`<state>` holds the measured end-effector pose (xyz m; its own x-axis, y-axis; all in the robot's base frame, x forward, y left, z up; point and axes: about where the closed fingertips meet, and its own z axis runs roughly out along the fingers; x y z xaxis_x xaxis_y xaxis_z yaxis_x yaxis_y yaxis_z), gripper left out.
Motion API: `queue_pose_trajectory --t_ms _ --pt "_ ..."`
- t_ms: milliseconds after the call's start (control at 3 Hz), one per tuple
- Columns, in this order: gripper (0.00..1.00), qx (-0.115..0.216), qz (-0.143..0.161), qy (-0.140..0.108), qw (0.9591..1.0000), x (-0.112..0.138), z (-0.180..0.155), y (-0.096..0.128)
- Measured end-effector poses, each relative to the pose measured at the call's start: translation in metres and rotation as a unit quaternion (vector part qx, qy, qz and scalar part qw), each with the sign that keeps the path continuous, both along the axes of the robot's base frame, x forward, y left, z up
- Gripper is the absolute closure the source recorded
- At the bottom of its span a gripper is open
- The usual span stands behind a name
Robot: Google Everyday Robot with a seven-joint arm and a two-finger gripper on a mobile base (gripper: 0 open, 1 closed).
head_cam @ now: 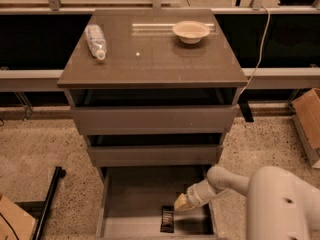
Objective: Pick rxbar chocolate from bottom drawer and place on counter
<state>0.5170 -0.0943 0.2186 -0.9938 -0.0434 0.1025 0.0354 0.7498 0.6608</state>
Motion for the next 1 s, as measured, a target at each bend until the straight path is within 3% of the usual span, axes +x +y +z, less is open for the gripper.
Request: queue_pose_trajectory --t_ms 333,667,1000 --pt "1.0 0.039 0.021 -0.064 0.9969 -0.016 0.07 0.003" --pt "0.73 0.06 0.035 -0.086 0.9939 -0.024 0.097 0.011" --pt "0.5 0.059 0.036 -0.083 0.9942 -0.025 0.095 0.012"
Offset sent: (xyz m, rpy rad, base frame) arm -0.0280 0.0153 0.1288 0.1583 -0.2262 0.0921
